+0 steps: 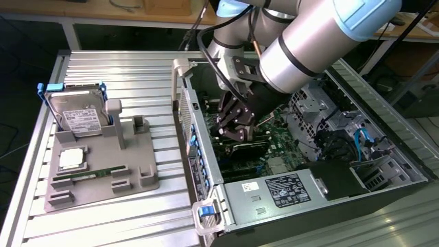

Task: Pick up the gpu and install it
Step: 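Press down on the gpu until it lock into place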

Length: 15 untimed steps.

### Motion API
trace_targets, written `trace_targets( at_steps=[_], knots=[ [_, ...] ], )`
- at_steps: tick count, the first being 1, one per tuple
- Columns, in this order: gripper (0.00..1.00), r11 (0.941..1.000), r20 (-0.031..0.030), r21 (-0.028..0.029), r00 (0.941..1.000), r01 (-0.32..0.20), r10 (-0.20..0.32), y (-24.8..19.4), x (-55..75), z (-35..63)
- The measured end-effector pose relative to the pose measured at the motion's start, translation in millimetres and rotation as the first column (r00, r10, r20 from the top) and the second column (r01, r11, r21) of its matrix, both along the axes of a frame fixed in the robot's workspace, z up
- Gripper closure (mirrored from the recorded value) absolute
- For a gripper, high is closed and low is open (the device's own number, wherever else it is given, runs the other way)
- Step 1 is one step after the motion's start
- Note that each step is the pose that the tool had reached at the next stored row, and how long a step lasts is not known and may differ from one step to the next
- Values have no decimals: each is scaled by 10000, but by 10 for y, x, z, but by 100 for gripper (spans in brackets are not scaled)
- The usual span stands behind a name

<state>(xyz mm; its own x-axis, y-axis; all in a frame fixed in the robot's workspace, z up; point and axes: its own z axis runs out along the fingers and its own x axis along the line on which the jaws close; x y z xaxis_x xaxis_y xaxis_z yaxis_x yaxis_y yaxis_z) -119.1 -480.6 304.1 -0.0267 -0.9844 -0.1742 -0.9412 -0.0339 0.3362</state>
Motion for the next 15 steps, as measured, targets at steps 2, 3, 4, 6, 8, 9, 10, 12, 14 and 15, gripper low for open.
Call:
trace_targets(
  at_steps=[2,3,4,6,8,9,10,12,14,15],
  knots=[
    [89,9996,-1,-284,10000,-1,1,6,0,2],
    [89,9989,-2,-461,10000,-1,1,18,0,1],
    [89,9980,-4,-633,10000,-1,1,31,0,1],
    [89,9975,-4,-712,10000,-1,1,35,0,0],
    [89,9975,-50,-712,10000,-5,1,35,5,0],
    [89,9975,-169,-711,9999,-12,0,36,20,0],
    [89,9975,-319,-712,9995,-22,0,35,39,0],
    [89,9975,-553,-710,9985,-40,1,35,75,0],
    [89,9975,-623,-711,9981,-45,1,35,86,1],
    [89,9974,-624,-713,9980,-45,0,35,86,1]
  ],
)
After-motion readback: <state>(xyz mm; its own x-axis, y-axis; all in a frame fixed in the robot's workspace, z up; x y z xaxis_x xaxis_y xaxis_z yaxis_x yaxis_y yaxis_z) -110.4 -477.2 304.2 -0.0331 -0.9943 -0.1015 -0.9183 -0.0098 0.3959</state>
